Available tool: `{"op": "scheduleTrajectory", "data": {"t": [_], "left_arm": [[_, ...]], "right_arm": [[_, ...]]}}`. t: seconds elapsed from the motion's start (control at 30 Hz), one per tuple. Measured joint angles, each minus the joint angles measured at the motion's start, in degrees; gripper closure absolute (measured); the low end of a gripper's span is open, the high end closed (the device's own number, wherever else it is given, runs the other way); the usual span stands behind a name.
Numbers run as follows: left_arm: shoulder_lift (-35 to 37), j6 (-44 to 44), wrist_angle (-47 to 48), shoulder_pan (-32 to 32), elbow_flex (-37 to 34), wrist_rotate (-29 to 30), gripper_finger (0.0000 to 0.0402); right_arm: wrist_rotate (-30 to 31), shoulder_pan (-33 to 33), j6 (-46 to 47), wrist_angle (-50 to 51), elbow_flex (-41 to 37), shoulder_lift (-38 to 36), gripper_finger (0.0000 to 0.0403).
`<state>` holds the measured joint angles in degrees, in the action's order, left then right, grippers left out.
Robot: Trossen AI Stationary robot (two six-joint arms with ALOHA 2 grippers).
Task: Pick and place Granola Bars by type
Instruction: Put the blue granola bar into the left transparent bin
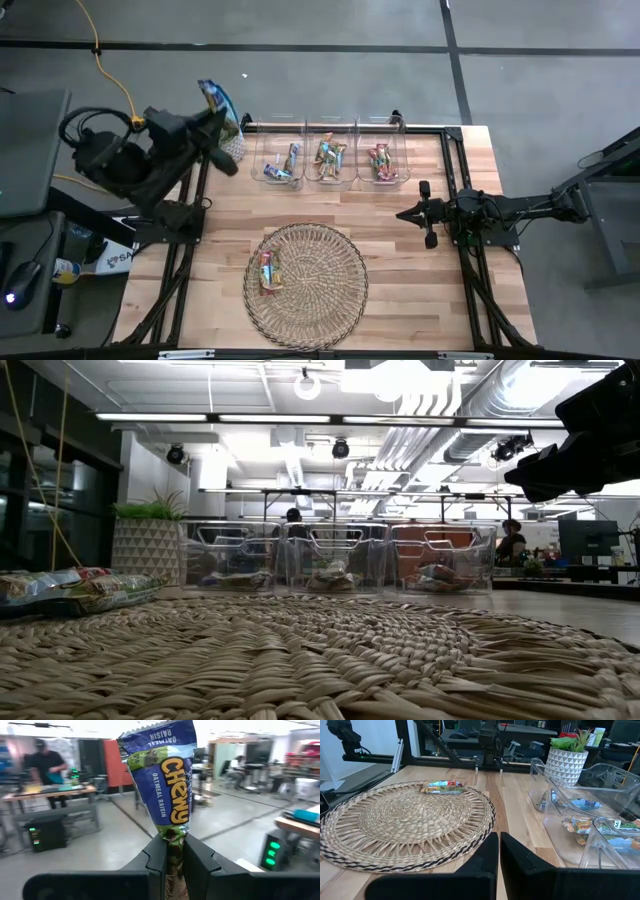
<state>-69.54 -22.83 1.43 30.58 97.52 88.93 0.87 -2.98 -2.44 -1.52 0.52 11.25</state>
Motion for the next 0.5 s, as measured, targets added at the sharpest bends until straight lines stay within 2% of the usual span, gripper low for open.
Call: {"op": "scheduleTrajectory", "data": {"t": [0.23,0.5], "left_arm": [[-0.77,-0.48,-0.35,-9.14,0.13,-0.14,0.036],[-1.33,-0.89,-1.9,-12.61,0.13,-1.26,0.036]], "right_arm": [[0.0,-0.01,0.01,0.0,0.01,0.0,0.0402],[-0.01,0.0,0.02,0.0,0.01,-0.02,0.0402]]}}
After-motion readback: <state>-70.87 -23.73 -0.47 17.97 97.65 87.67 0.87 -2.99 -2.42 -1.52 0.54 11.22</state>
